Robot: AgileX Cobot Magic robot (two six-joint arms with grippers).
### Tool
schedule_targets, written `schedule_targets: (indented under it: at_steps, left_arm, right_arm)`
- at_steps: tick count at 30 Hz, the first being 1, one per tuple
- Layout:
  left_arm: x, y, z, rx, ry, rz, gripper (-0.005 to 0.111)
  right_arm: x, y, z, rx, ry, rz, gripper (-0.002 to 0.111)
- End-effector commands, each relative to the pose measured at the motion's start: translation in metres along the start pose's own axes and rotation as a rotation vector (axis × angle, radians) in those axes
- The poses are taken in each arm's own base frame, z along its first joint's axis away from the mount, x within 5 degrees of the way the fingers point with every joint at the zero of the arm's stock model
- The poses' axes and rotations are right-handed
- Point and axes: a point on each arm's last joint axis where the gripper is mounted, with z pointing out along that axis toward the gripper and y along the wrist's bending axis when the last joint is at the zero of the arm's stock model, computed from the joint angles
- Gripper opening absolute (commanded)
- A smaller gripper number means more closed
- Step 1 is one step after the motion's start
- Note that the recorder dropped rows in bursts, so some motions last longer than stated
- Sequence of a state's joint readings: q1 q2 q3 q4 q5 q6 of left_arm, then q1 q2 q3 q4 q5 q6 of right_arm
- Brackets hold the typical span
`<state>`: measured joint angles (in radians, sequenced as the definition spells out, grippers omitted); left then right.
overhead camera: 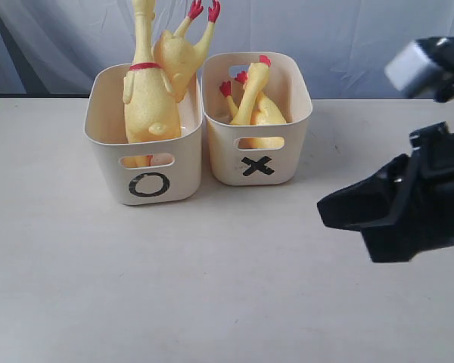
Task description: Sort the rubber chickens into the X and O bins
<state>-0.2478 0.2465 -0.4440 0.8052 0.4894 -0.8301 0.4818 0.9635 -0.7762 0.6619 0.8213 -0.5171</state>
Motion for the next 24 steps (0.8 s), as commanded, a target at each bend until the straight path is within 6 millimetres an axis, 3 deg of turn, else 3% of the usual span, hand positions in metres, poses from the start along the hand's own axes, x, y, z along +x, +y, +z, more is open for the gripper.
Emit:
schedule_targets:
  at_steps: [1, 4, 9, 12, 18, 24]
  left_arm:
    - [0.002, 0.001, -0.002, 0.002, -0.002, -0.005, 0.000]
    - [0.001, 0.005, -0.006, -0.049, -0.024, -0.014, 0.000]
    - [-0.001, 0.016, -0.019, -0.242, -0.080, -0.035, 0.000]
    - [-0.003, 0.020, -0.035, -0.296, -0.158, -0.052, 0.000]
    - [-0.003, 0.020, -0.051, -0.296, -0.239, -0.067, 0.000]
    - [-0.003, 0.020, -0.054, -0.295, -0.251, -0.069, 0.000]
  right_arm:
    - [0.006, 0.019, -0.041, 0.015, -0.165, -0.072, -0.001]
    - [0.012, 0.025, -0.078, 0.094, -0.355, -0.050, -0.001]
    - [0.024, 0.029, -0.109, 0.264, -0.519, -0.029, -0.001]
    - [0.038, 0.045, -0.128, 0.333, -0.625, -0.067, -0.001]
    - [0.067, 0.077, -0.149, 0.358, -0.771, -0.176, -0.001]
    - [0.091, 0.099, -0.162, 0.372, -0.876, -0.258, -0.001]
